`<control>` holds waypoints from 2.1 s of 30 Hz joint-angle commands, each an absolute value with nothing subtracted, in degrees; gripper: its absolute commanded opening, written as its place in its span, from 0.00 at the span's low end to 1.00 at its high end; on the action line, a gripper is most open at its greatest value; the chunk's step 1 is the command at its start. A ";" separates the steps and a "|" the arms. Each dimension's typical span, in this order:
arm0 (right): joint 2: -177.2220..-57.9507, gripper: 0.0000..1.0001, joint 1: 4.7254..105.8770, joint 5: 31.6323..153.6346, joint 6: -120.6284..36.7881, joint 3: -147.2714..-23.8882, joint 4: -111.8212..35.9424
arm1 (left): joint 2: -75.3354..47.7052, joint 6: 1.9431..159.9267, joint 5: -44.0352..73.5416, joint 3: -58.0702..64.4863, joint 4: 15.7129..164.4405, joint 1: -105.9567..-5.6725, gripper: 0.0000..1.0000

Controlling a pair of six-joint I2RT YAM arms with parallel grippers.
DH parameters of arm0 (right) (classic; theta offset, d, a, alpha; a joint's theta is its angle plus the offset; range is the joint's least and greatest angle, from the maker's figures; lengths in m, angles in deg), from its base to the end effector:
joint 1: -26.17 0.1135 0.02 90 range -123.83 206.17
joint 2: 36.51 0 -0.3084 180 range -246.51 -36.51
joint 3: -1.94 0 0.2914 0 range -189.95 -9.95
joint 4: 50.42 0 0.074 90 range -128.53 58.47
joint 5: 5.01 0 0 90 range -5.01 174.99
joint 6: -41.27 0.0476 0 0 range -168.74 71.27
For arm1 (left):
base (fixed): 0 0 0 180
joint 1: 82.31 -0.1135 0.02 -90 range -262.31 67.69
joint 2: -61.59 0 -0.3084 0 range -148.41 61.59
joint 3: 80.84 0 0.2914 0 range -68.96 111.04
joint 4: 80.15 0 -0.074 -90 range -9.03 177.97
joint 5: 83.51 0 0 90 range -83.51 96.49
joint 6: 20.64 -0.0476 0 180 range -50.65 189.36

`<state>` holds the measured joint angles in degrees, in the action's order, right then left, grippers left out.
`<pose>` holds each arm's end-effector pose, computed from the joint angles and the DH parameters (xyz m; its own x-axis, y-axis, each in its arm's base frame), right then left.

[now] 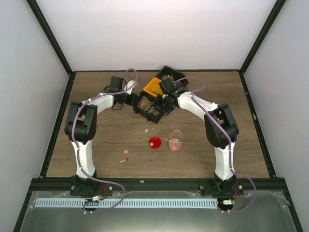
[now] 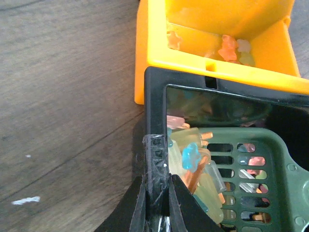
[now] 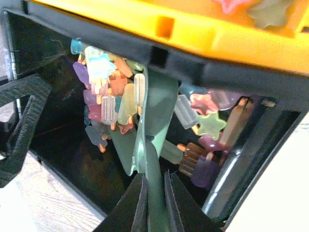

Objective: Pack the candies
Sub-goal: Scoop the fake candies from the storage box.

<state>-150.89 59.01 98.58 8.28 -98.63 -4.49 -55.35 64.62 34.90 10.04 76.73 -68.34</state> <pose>0.4064 0.2756 0.2210 -0.9207 0.3761 -0.1042 0.2675 0.8026 0.5332 0.4771 -0.1420 0.1727 -0.6894 0.2464 -0.6812 0.5731 0.7607 -0.3048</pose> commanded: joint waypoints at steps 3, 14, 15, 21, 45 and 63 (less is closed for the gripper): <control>-159.44 0.01 58.93 103.26 6.33 -93.43 -7.32 | -56.53 63.64 39.23 10.79 75.32 -66.52 0.04; -151.15 0.01 55.42 118.67 7.78 -69.65 -46.14 | -56.54 64.77 38.13 11.07 74.87 -66.29 0.04; -151.14 0.01 55.10 120.12 8.54 -68.23 -48.90 | -56.53 64.90 37.90 11.10 74.88 -66.24 0.04; -149.11 0.01 54.69 120.35 8.41 -66.14 -51.62 | -56.38 65.31 36.73 11.15 74.61 -66.25 0.04; -137.32 0.01 52.30 125.48 10.92 -57.62 -62.56 | -57.22 67.76 32.83 12.76 74.61 -67.06 0.04; -133.55 0.01 47.60 131.21 12.96 -51.95 -69.98 | -57.26 68.30 32.33 13.86 74.09 -67.46 0.04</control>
